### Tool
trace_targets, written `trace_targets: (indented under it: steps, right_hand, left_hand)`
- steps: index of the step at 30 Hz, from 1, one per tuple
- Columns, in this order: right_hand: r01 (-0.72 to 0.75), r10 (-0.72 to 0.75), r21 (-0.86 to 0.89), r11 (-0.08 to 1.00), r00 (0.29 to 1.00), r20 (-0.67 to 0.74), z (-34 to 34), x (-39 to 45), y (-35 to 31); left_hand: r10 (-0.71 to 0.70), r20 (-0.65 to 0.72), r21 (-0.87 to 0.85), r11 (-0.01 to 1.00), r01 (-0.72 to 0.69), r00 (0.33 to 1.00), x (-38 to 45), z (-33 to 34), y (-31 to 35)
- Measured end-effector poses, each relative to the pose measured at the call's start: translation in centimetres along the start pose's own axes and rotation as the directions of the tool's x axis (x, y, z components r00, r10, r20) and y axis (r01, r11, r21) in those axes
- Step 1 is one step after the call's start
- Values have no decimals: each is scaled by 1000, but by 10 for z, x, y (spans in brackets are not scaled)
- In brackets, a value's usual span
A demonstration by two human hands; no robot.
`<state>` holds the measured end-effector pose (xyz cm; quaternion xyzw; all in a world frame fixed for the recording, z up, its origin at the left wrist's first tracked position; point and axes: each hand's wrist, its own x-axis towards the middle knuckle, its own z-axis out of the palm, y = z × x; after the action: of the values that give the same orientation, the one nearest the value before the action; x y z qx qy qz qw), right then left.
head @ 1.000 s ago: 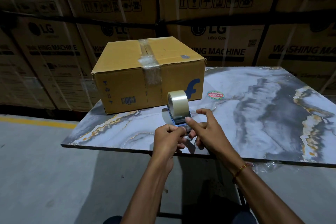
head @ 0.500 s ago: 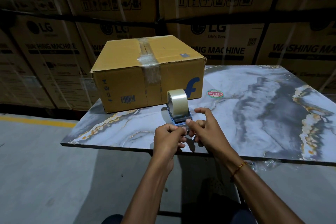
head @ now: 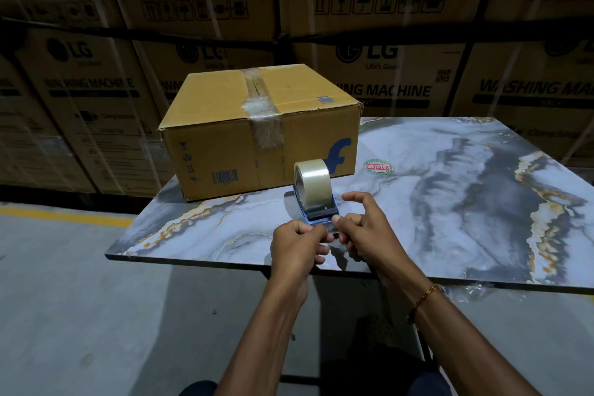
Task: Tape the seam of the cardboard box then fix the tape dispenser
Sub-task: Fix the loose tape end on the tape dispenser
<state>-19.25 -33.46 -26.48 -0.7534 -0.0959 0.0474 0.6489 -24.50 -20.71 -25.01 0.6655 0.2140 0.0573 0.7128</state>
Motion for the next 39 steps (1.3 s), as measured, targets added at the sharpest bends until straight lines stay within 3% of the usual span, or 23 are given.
trace_targets:
  steps: [9,16,22,29,39]
  right_hand:
    - [-2,1,12,1000,1000,22,-2,0,-1]
    - [5,-6,11,1000,998,68,-5,-2,-2]
    - [-23,19,110,994,999,41,-21,-2,0]
    - [60,-56,-63,996,996,75,-3,-3,2]
    - [96,-92,-25,995,987,132,-11,-8,6]
  left_hand:
    - [-38,45,-113,993,43,998,-1,-3,6]
    - [-31,30,-100,994,34,999,1,4,5]
    - [-37,59,-146,988,45,998,0,-2,4]
    - [-31,82,-136,990,42,996,1,-4,2]
    - [-30,142,-107,993,46,989,3,-8,0]
